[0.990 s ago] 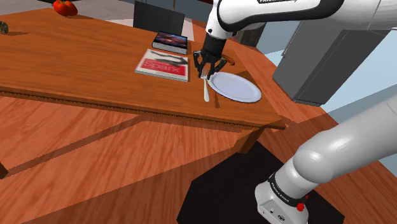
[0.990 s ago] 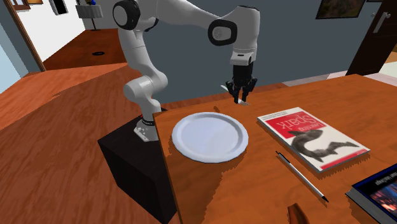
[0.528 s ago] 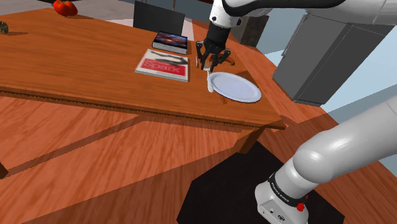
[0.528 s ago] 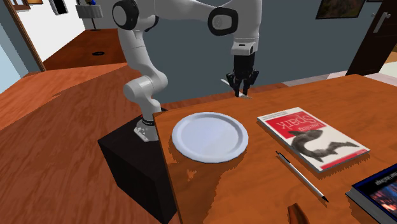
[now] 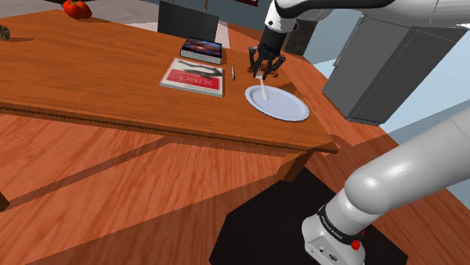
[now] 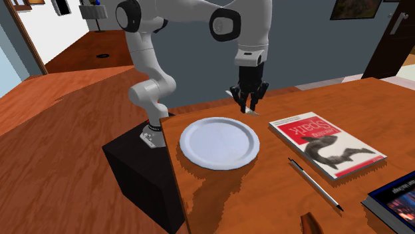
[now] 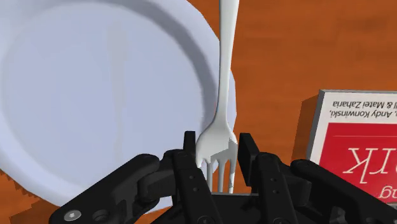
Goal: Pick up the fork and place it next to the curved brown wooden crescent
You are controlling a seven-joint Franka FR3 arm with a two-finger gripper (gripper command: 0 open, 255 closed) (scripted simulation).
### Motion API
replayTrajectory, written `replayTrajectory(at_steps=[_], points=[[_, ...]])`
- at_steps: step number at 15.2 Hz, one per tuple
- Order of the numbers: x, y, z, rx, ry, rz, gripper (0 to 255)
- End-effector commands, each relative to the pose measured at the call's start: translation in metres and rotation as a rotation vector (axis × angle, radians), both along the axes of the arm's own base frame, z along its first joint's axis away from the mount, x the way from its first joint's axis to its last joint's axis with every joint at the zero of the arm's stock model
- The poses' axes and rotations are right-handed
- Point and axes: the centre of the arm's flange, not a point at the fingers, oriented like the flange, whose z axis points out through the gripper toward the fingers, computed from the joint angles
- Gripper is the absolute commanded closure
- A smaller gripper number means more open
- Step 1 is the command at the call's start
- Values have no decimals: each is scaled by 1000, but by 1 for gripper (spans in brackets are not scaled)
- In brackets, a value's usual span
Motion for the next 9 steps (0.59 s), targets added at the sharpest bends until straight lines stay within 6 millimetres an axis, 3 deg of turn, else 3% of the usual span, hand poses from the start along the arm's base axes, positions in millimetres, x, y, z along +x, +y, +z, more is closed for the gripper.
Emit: replayTrajectory(at_steps=[1,9], points=[[7,-28,0,-1,0,1,255],[32,-130,1,-1,0,1,255]])
